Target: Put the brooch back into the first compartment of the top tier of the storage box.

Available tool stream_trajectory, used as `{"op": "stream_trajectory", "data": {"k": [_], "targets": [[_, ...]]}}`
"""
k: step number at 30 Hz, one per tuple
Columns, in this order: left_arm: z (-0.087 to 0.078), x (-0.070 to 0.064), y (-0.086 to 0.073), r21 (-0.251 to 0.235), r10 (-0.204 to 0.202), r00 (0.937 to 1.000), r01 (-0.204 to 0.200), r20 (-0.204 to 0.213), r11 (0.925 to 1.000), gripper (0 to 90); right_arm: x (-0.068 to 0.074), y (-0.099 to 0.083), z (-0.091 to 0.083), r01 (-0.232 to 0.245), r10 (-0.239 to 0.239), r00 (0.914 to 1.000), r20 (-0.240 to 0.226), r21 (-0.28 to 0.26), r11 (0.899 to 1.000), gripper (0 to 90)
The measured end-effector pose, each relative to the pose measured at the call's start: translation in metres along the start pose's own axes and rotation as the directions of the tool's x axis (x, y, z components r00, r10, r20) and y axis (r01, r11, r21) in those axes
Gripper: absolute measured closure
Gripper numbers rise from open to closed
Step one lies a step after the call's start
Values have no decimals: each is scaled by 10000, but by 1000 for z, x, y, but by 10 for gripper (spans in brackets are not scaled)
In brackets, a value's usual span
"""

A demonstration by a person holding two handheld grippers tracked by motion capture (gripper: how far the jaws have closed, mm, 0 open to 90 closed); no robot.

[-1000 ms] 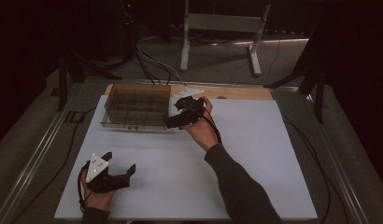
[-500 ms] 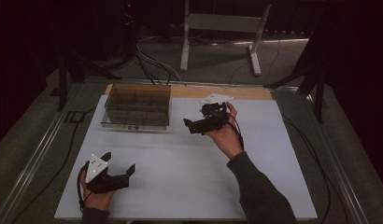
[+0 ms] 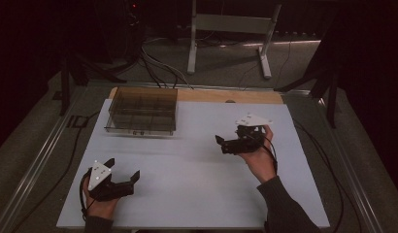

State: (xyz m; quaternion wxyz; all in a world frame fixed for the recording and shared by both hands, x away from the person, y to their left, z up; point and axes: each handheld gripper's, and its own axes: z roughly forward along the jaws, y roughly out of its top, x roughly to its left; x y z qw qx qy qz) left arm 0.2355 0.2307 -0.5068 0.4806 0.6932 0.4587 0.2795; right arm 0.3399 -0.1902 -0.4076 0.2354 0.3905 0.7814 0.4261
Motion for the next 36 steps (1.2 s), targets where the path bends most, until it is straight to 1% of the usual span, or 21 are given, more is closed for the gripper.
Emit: {"op": "stream_trajectory", "data": {"k": [1, 6, 7, 11, 14, 18, 22, 25, 32, 34, 36], "targets": [[0, 0, 0, 0, 0, 10000, 0, 0, 10000, 4, -2, -4, -4, -90, 90, 9999, 78, -47, 9999, 1], [0, 0, 0, 6, -16, 10000, 16, -16, 10000, 4, -8, -23, -21, -66, 75, 9986, 518, -174, 9998, 1], [0, 0, 0, 6, -16, 10000, 16, -16, 10000, 4, -8, -23, -21, -66, 75, 9986, 518, -174, 9998, 1], [0, 0, 0, 25, 0, 10000, 0, -19, 10000, 4, -10, -45, -33, 121, -94, 9968, 799, -331, 9994, 1], [0, 0, 0, 40, 26, 10000, -26, -28, 10000, 4, -12, -57, -37, 98, -62, 9962, 870, -401, 9991, 1], [-1, 1, 0, -11, -59, 10000, 59, -75, 10000, 4, -14, -71, -44, -190, 247, 9958, 883, -652, 9977, 1], [-2, 3, 1, -72, -107, 9999, 106, -124, 9999, 4, -15, -84, -50, -205, 285, 9946, 999, -797, 9966, 1], [-3, 4, 0, -79, -148, 9998, 147, -144, 9999, 4, -19, -93, -53, -372, 457, 9945, 940, -903, 9952, 1], [-5, 6, 1, -146, -186, 9996, 183, -216, 9997, 4, -23, -114, -64, -764, 916, 9912, 960, -1517, 9855, 1], [-5, 7, 1, -162, -187, 9996, 184, -212, 9997, 4, -24, -118, -67, -920, 1070, 9908, 831, -1667, 9817, 1], [-5, 8, 1, -172, -200, 9995, 196, -236, 9997, 4, -24, -122, -70, -882, 1063, 9903, 896, -1861, 9786, 1]]}}
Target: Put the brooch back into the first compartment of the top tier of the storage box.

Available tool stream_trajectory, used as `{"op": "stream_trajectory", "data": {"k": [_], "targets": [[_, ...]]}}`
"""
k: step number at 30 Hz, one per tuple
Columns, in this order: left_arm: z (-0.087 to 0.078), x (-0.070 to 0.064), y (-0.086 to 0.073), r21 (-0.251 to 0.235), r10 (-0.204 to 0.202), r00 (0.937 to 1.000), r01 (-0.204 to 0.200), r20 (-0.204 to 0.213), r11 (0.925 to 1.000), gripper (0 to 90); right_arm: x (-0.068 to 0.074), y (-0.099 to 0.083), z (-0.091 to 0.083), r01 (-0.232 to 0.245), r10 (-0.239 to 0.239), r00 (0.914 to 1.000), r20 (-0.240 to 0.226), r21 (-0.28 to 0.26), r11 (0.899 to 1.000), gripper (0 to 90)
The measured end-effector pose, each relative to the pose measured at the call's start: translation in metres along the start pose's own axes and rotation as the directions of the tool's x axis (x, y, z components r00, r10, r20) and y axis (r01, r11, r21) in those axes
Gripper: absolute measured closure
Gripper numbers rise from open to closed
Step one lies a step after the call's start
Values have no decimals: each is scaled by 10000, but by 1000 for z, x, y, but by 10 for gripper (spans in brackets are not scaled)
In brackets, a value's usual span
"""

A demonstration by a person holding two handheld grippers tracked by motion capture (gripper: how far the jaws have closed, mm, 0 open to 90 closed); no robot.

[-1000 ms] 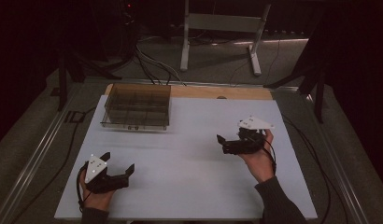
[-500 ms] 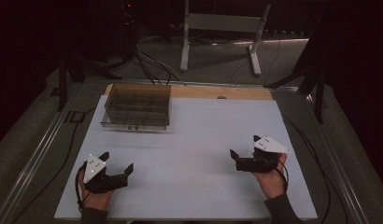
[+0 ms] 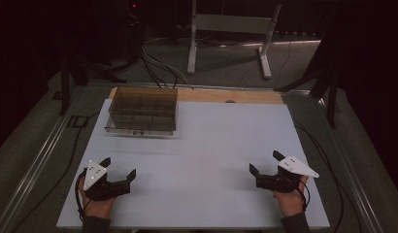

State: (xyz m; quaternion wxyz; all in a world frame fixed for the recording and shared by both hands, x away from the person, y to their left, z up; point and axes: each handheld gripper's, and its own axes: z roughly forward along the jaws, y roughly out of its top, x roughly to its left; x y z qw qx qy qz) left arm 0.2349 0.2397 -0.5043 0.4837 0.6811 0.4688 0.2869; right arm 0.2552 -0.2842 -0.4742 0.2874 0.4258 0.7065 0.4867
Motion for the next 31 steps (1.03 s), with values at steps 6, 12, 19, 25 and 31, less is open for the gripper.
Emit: {"op": "stream_trajectory", "data": {"k": [6, 12, 19, 25, 31], "targets": [[-1, 1, 1, -50, 16, 10000, -16, 59, 10000, 3, -5, -12, -9, -312, 321, 9989, 328, -256, 9992, 1], [-1, 1, 1, -97, 40, 9998, -39, 194, 9999, 4, -12, -18, -14, -550, 561, 9971, 509, -231, 9982, 1], [-1, 0, 2, -190, 40, 9995, -33, 328, 9998, 4, -22, -22, -20, -682, 711, 9945, 763, -399, 9969, 1], [-1, 0, 2, -201, 65, 9994, -58, 329, 9998, 4, -22, -23, -19, -726, 751, 9942, 771, -354, 9967, 1], [0, 0, 2, -142, 87, 9998, -84, 180, 9999, 4, -18, -23, -17, -576, 593, 9965, 594, -297, 9979, 1]]}}
